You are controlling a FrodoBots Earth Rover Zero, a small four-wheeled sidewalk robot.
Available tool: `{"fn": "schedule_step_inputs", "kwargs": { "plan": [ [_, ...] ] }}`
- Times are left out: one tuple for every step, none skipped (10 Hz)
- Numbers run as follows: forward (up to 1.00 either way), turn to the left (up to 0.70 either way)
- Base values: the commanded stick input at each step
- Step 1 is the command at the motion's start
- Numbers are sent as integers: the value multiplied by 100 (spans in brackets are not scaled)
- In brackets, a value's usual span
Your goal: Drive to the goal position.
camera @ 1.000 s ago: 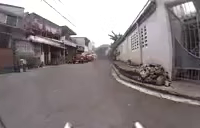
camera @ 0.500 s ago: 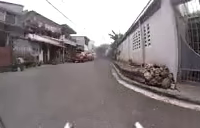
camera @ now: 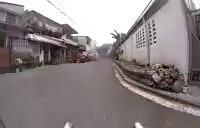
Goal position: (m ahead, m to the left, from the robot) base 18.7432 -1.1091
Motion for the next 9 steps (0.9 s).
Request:
{"fn": "schedule_step_inputs", "kwargs": {
  "plan": [
    [70,14],
    [70,14],
    [70,14],
    [70,14],
    [70,14],
    [70,14],
    [70,14],
    [70,5],
    [70,1]
  ]
}}
